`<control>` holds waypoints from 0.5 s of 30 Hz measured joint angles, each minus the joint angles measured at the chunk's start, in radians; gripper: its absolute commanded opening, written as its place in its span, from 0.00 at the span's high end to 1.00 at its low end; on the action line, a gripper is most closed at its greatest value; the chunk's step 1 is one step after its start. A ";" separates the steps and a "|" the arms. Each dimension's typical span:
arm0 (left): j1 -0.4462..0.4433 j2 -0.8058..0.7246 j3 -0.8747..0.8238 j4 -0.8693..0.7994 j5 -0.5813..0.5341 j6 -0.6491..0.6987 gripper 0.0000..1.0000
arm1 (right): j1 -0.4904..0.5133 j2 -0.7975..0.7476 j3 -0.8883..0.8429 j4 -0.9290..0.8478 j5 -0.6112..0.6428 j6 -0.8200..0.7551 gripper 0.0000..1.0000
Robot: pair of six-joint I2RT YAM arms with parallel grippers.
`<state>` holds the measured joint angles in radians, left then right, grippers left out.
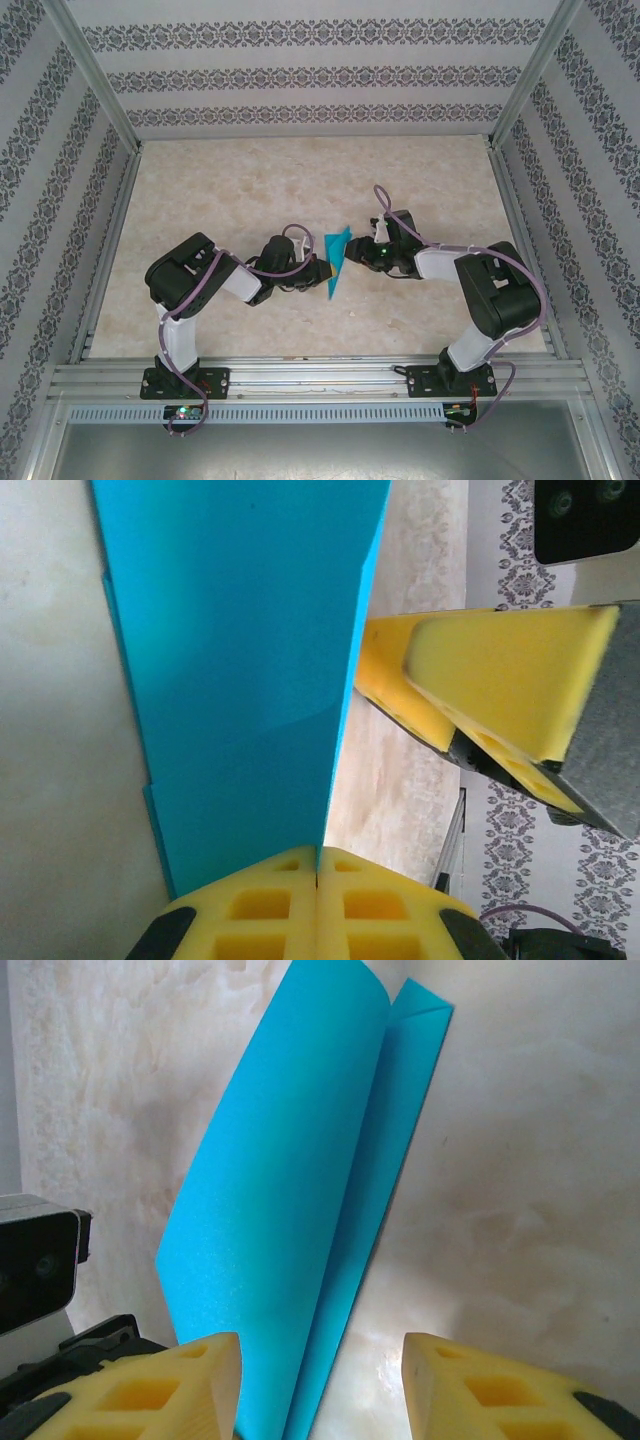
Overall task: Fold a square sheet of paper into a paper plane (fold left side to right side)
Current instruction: Fold the wing for the fifth time at the center of the table.
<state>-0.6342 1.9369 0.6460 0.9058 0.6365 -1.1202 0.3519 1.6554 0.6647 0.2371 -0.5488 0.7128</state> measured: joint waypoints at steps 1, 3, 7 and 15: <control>0.002 0.000 -0.001 0.006 0.000 -0.005 1.00 | 0.000 0.005 0.005 0.000 0.002 0.000 0.56; 0.002 0.000 -0.001 0.016 0.000 -0.011 1.00 | 0.000 0.011 0.015 0.000 0.002 0.000 0.56; 0.002 0.000 -0.001 0.024 0.000 -0.016 1.00 | 0.011 0.028 0.035 0.008 0.005 0.001 0.57; 0.002 0.023 -0.001 0.053 0.001 -0.037 1.00 | 0.025 0.069 0.064 0.014 0.008 0.016 0.58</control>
<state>-0.6327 1.9598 0.6449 0.9585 0.6373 -1.1572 0.3771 1.7248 0.7288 0.2516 -0.5411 0.7284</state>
